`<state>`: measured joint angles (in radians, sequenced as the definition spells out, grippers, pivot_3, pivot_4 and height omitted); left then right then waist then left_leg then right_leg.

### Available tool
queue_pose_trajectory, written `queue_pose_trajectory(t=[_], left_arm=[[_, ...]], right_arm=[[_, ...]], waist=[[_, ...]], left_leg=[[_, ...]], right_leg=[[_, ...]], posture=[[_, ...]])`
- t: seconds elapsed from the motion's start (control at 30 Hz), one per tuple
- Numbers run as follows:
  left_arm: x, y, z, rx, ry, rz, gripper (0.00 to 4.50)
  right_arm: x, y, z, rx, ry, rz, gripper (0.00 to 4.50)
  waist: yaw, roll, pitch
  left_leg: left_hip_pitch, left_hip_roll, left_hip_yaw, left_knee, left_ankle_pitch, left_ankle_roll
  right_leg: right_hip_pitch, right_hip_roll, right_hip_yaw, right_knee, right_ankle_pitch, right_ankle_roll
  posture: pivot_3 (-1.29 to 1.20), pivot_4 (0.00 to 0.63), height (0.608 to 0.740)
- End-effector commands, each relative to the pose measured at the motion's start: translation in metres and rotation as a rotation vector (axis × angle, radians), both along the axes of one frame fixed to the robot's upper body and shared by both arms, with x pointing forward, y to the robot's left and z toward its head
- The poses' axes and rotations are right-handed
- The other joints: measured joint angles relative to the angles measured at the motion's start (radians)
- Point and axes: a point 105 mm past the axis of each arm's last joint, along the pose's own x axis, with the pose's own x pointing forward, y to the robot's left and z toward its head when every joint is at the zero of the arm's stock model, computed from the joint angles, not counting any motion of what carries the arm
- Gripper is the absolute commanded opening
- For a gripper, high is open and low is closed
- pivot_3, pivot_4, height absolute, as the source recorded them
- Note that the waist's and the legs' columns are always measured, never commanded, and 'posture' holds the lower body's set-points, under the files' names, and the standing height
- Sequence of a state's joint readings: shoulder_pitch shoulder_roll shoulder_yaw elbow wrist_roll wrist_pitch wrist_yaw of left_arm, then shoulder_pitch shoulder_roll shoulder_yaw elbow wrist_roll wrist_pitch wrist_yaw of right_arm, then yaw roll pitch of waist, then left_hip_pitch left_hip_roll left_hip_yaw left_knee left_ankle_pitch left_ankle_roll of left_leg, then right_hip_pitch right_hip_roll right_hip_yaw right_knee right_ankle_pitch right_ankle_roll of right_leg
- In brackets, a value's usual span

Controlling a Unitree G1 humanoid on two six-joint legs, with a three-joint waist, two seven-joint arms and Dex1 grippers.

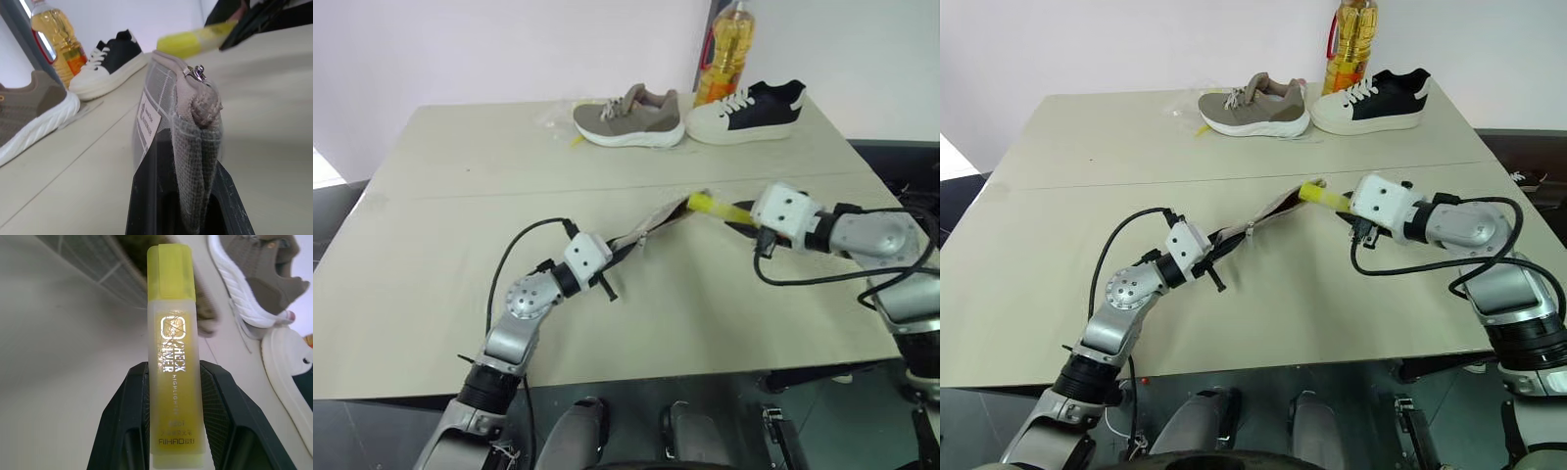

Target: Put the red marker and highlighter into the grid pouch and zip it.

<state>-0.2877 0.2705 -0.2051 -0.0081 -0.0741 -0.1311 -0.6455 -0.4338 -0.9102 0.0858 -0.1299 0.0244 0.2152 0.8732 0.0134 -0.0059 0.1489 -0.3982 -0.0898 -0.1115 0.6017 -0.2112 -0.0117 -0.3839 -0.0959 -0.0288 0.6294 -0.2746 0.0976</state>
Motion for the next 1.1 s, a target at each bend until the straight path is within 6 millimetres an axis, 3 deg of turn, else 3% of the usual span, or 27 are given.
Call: queue_pose_trajectory(t=[0.03,0.33,0.5,0.6,0.77,0.8,1.0,1.1], left_arm=[[-0.005,-0.003,0.012,-0.024,-0.042,-0.012,0.00],[-0.020,-0.008,0.006,0.096,-0.026,-0.166,0.00],[-0.030,-0.012,0.004,0.158,0.014,-0.294,0.00],[-0.033,-0.016,0.005,0.170,0.019,-0.323,0.00],[-0.025,-0.011,0.008,0.128,0.016,-0.256,0.00],[-0.022,-0.008,0.010,0.101,0.015,-0.224,0.00],[0.002,0.004,0.032,-0.162,0.049,-0.039,0.00],[0.009,0.001,0.036,-0.230,0.072,-0.006,0.00]], right_arm=[[-0.002,0.004,0.008,-0.081,-0.054,0.050,0.88],[-0.015,0.021,0.003,-0.456,-0.180,0.348,0.88],[-0.028,0.054,0.003,-0.455,-0.233,0.538,0.88],[-0.030,0.064,0.001,-0.422,-0.216,0.567,0.88],[-0.024,0.059,0.013,-0.371,-0.232,0.504,3.38],[-0.022,0.055,0.020,-0.334,-0.227,0.472,3.85],[-0.007,0.031,0.079,0.128,-0.151,0.210,3.85],[-0.011,0.025,0.086,0.409,0.022,0.146,3.85]], waist=[[-0.001,0.000,0.000],[-0.001,0.000,0.000],[-0.002,0.000,0.000],[-0.002,0.000,0.000],[0.001,0.000,0.000],[0.000,0.000,0.000],[0.000,0.000,0.000],[0.001,-0.001,0.000]], left_leg=[[0.000,0.000,0.000,0.000,0.000,0.000],[0.000,0.000,0.000,0.000,0.000,0.000],[0.001,0.000,0.001,-0.001,0.000,0.000],[0.001,0.000,0.000,-0.001,0.000,0.000],[0.000,0.000,0.000,-0.001,0.000,0.000],[0.000,0.000,0.000,-0.001,0.000,0.000],[0.000,0.000,0.000,0.000,0.000,0.000],[0.000,0.000,-0.001,0.000,0.000,0.000]], right_leg=[[0.000,0.000,0.000,0.000,0.000,0.000],[0.000,0.000,0.000,0.000,0.000,0.000],[0.000,0.000,0.000,0.000,0.000,0.000],[0.000,0.000,0.000,0.000,0.000,0.000],[0.000,0.000,0.000,0.000,0.000,0.000],[0.000,0.000,0.000,0.000,0.000,0.000],[0.000,0.000,0.000,0.000,0.000,0.000],[0.000,0.000,0.000,0.000,0.000,0.000]], posture=[[0.00,0.150,0.738],[0.00,0.150,0.738],[0.00,0.150,0.738],[0.00,0.150,0.738],[0.00,0.150,0.738],[0.00,0.150,0.738],[0.00,0.150,0.738],[0.00,0.150,0.738]])
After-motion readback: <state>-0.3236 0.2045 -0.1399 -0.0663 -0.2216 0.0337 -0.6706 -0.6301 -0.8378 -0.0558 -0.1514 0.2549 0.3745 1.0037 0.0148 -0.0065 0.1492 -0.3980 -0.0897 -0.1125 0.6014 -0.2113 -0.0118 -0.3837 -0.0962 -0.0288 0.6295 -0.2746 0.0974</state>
